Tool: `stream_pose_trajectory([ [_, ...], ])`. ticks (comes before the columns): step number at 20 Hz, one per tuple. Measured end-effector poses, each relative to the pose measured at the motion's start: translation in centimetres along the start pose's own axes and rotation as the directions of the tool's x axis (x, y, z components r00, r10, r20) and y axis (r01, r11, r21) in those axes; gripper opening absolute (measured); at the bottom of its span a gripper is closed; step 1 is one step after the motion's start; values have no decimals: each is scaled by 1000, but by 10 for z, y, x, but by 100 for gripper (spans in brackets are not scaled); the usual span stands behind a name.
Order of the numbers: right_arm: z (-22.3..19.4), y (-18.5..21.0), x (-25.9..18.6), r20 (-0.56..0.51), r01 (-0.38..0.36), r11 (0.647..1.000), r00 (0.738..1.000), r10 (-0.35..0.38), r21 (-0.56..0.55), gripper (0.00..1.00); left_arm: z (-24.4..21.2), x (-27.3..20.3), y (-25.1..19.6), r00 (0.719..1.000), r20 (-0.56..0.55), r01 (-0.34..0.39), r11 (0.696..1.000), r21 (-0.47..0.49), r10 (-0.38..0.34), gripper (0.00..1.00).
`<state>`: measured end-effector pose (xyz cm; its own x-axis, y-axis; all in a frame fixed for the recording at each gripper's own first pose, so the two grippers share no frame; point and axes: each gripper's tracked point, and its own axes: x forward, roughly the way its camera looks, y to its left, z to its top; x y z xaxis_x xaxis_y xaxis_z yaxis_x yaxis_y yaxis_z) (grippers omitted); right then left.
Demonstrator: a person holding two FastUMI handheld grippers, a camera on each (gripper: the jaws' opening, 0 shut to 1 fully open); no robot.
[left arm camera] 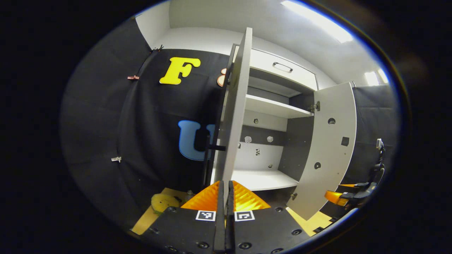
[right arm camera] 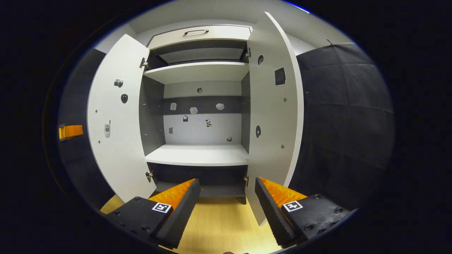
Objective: Open the right door of the double-door shoe cabinet with the right hand, and open the left door with the left hand.
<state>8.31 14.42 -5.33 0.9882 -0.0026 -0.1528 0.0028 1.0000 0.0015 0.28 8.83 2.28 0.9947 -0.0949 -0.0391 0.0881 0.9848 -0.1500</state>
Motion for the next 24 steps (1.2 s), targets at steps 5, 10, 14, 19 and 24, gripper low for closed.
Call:
stream_pose_trajectory([
  [5, -3, -8, 8, -12, -86, 996, 996, 86, -32, 98, -21, 0, -51, 999, 29, -31, 999, 19, 30, 17],
  [10, -15, -9, 10, -35, -138, 990, 990, 137, -27, 98, -48, 18, -94, 999, 7, -49, 999, 25, 49, 59],
  [14, -11, -9, 9, -8, -151, 989, 989, 150, -13, 98, -56, 26, -104, 997, 20, -77, 993, 88, 76, 90],
  [19, -19, -10, 5, 3, -170, 986, 986, 170, -5, 98, -70, 31, -113, 995, 42, -94, 990, 108, 90, 95],
  [24, -37, 4, -4, -50, -229, 970, 971, 233, 77, 99, -98, 31, -109, 987, -21, -160, 984, 72, 162, 95],
])
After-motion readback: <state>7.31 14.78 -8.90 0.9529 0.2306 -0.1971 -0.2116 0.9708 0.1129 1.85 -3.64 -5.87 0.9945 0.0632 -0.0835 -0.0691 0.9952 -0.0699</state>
